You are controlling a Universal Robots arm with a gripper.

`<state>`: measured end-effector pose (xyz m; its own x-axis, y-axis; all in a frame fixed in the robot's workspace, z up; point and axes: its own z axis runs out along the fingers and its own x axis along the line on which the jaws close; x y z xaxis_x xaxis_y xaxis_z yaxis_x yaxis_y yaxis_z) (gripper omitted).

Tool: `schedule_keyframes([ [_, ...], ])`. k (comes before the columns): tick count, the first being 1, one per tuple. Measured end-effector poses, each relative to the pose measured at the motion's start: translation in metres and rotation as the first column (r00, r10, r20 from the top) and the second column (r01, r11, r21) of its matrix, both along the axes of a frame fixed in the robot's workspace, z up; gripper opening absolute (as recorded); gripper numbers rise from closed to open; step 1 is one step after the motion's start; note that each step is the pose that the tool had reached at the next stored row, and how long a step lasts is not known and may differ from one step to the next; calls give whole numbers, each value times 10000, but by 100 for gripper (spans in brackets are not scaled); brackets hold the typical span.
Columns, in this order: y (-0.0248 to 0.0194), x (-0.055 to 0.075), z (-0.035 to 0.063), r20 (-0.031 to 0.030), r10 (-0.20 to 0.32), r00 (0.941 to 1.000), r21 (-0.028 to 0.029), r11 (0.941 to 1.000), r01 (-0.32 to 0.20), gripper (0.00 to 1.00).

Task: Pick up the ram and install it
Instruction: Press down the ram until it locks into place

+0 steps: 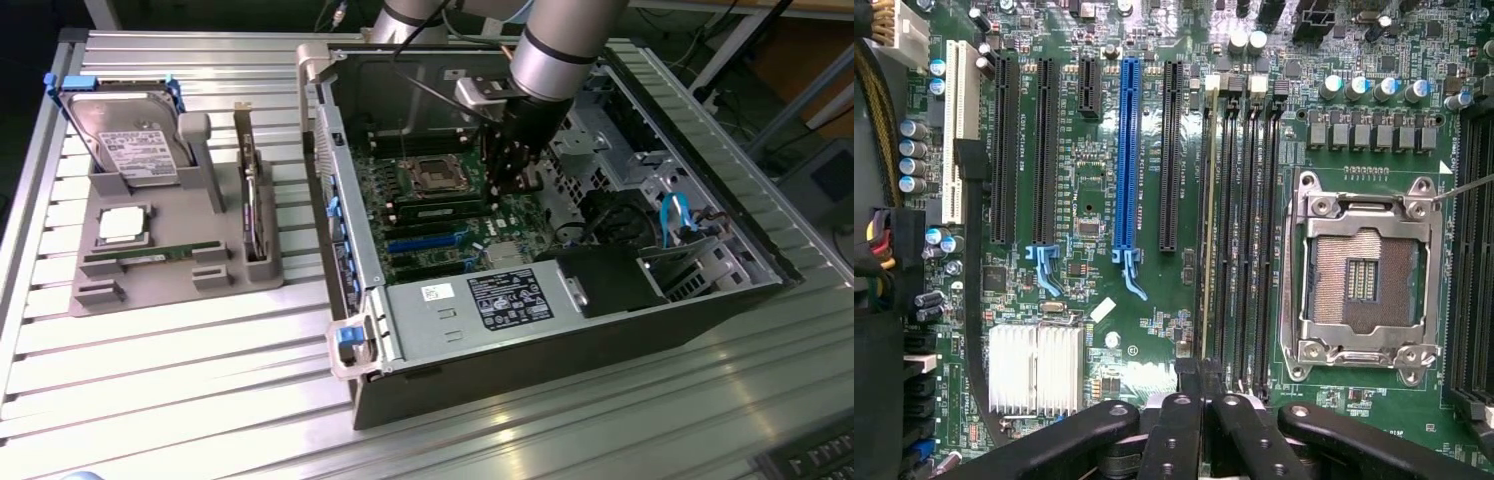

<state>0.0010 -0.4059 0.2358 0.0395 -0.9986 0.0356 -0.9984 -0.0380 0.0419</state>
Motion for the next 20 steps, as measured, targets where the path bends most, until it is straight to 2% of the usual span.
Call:
schedule_keyframes([
  [7, -1, -37, 29, 22, 0, 10000, -2, 10000, 0, 11],
  [9, 0, -61, 59, 59, -1, 10000, 0, 10000, 1, 11],
  [11, 0, -104, 75, 196, 1, 9998, 0, 10000, 0, 11],
  [12, 0, -126, 79, 317, 0, 9995, -1, 10000, 0, 11],
  [14, 0, -181, 80, 810, 0, 9967, 0, 10000, 0, 11],
  [15, 0, -198, 80, 981, 0, 9952, 0, 10000, 0, 11],
  [16, 0, -207, 79, 1079, -1, 9942, 3, 10000, 1, 11],
  [20, 1, -208, 80, 1081, 0, 9941, -1, 10000, 0, 11],
])
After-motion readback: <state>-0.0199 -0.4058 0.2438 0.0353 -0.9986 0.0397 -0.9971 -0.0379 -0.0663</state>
